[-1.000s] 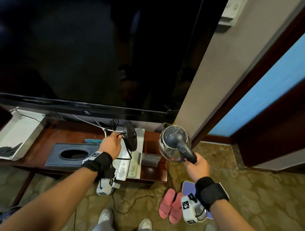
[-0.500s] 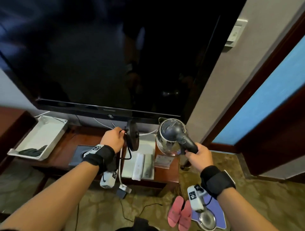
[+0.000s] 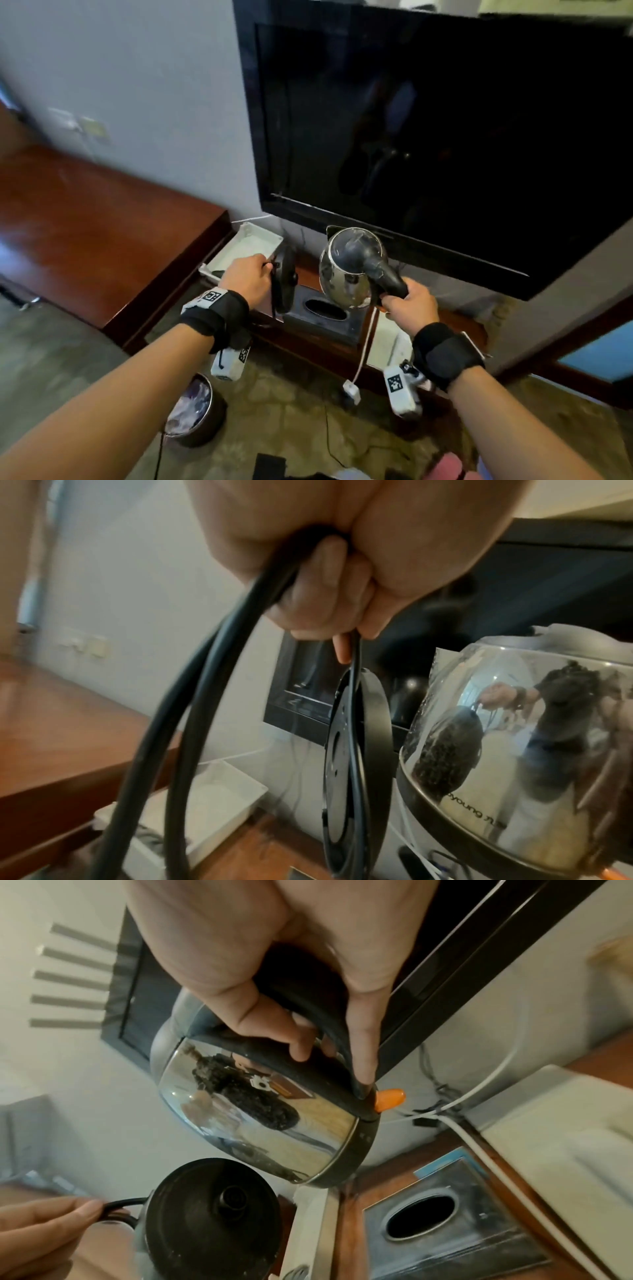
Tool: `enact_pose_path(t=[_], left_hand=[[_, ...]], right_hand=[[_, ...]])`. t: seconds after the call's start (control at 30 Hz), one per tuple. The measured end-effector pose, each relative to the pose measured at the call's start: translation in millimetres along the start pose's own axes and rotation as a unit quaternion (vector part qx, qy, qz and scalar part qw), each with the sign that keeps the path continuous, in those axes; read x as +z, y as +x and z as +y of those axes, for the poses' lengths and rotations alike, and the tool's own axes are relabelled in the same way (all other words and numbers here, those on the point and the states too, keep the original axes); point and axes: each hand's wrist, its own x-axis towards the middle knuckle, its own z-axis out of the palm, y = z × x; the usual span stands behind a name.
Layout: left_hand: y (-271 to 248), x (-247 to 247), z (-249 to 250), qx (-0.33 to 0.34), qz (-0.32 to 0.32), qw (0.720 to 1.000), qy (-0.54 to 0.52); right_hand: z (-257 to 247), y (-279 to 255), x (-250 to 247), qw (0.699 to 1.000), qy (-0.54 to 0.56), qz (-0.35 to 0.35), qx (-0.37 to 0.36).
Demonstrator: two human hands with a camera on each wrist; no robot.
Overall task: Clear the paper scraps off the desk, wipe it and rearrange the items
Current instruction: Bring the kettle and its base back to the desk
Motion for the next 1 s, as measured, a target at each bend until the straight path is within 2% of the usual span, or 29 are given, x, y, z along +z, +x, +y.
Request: enact_pose_path(t=[0.27, 0.53, 0.8, 1.0], left_hand=[[-25, -73, -120, -0.123, 0.076, 0.989, 0.011], [-55, -124, -220, -0.249, 0.165, 0.954, 0.033], [-101, -158, -301, -0.369, 0.22, 0.903, 0.015], [-111, -189, -364, -0.391, 0.226, 0.892, -0.005]], right_hand=[[-81, 21, 117, 0.99, -0.038, -0.107, -0.088], [-155, 43, 247, 0.961, -0.03, -0.234, -0.144], [-214, 18, 355, 0.914, -0.086, -0.335, -0.209], [-246, -19, 432, 0.897, -0.092, -0.367, -0.228]])
